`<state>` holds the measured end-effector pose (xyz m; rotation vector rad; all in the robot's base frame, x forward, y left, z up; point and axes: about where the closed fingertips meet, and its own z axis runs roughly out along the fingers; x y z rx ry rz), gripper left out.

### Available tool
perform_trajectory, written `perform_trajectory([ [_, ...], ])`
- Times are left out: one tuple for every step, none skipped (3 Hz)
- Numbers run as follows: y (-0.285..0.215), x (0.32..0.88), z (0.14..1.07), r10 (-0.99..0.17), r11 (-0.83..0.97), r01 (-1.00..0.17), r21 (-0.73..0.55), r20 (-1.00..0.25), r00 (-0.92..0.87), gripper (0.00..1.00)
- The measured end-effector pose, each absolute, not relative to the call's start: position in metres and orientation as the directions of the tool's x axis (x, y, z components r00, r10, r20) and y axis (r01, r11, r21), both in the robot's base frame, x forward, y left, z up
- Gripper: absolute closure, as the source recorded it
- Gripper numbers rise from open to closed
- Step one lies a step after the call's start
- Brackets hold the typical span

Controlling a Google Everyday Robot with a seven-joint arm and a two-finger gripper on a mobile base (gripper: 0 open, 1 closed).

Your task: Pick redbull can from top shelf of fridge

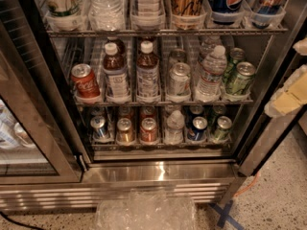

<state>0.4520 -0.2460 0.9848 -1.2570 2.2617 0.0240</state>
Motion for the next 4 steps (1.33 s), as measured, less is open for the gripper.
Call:
perform_trajectory([
  [-0.254, 0.46, 0.997, -0.609, 0.715, -0.671, -0.193, -0.643, -0.464, 0.0],
  [-0.252, 0.463, 1.003, -0.476, 0.79, -0.593, -0.157, -0.767, -0.431, 0.0],
  [-0.255, 0.476, 1.019, -0.435, 0.818, -0.55, -0.169, -0.809, -0.397, 0.0],
  [-0.255, 0.476, 1.019, -0.436, 0.817, -0.55, -0.171, -0.808, -0.397, 0.0],
])
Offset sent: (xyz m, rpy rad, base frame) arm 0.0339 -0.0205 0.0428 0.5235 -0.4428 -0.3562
